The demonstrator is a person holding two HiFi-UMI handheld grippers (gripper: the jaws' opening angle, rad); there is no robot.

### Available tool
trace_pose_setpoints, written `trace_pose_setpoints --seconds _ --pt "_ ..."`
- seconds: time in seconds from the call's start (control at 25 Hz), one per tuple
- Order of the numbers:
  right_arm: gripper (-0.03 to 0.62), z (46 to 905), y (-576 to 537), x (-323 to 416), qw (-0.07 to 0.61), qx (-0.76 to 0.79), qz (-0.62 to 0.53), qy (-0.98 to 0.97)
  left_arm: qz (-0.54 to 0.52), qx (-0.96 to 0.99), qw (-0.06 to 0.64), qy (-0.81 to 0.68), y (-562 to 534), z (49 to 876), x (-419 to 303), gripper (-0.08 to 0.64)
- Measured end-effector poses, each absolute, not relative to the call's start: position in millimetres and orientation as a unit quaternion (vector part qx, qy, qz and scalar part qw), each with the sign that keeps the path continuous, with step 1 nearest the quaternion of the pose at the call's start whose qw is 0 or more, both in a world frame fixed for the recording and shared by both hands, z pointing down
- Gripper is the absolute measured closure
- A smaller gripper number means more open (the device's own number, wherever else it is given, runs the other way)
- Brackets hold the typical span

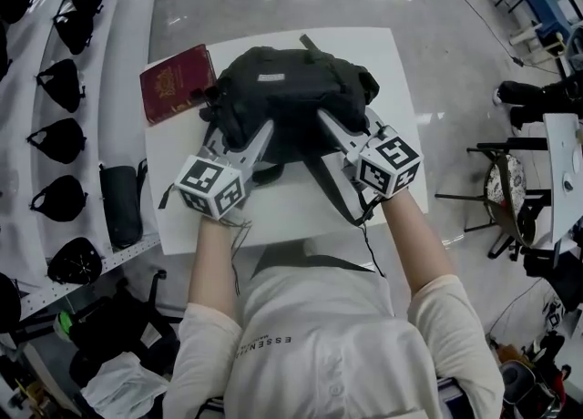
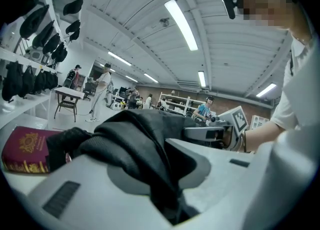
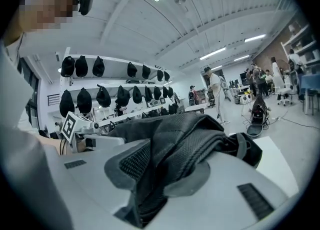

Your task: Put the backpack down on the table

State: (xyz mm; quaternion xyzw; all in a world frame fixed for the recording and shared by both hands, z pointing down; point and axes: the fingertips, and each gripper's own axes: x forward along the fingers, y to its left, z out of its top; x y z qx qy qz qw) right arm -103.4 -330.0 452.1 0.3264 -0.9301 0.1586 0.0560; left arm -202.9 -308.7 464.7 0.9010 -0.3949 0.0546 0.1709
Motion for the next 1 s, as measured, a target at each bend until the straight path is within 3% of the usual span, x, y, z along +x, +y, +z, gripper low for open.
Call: trace_pose_setpoints --seconds 1.0 --pt "0.456 535.1 -228.9 -80.4 0.077 0.324 0.228 -0.915 0.068 0.908 0.144 -0.387 -205.2 535.0 -186.1 0.476"
